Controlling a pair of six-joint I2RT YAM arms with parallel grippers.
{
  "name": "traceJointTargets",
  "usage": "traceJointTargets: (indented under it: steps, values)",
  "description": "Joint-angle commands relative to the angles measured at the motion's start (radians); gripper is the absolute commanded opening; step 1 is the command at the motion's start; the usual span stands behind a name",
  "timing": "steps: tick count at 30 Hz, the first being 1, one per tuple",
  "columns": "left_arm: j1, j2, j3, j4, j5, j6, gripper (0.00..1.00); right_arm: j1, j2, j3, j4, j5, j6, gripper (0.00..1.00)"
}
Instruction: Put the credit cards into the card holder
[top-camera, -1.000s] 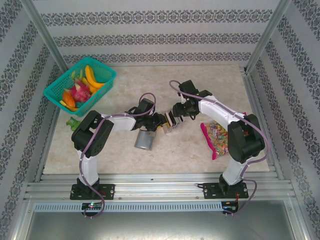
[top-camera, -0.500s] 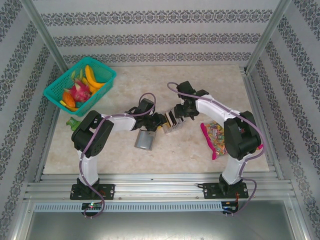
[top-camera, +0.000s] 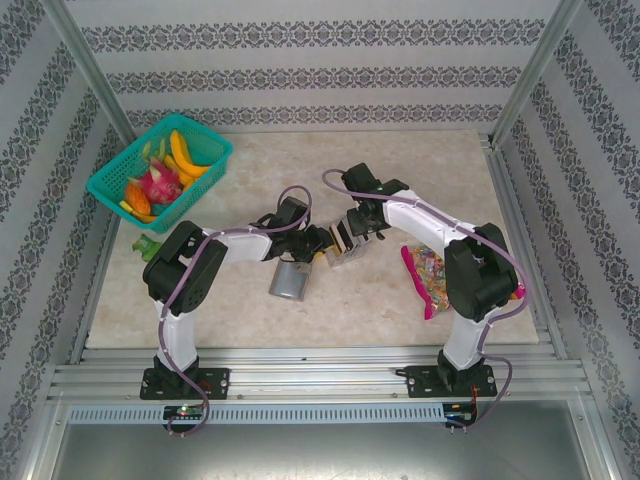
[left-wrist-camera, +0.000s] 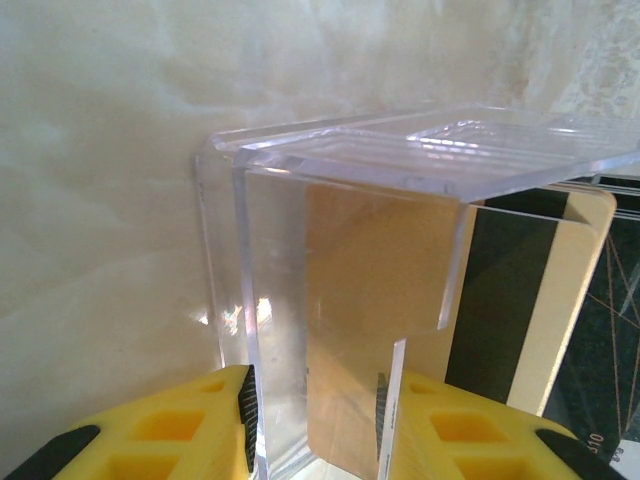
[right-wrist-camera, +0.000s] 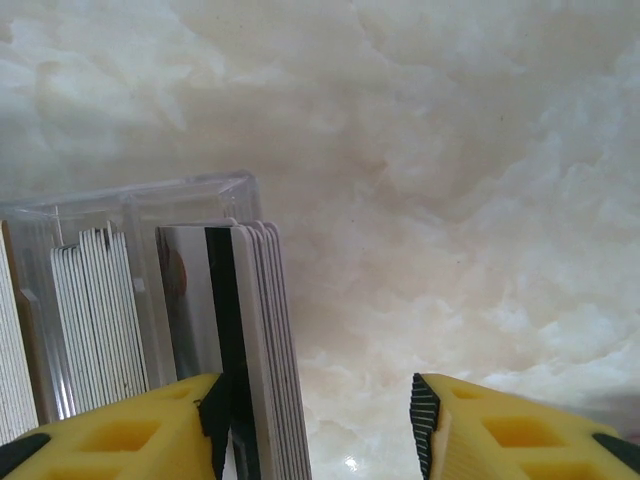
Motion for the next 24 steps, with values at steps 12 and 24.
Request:
traceJointTargets:
  steps: [12, 24]
  values:
    - [-0.010, -0.006, -0.010, -0.010, -0.012, -0.015, 0.37, 0.019, -0.009, 0.042, -0.045, 0.063, -0.032, 0.34]
    - [-0.009, 0.000, -0.010, -0.010, -0.009, -0.018, 0.36, 0.030, -0.025, 0.060, -0.059, 0.055, -0.035, 0.19]
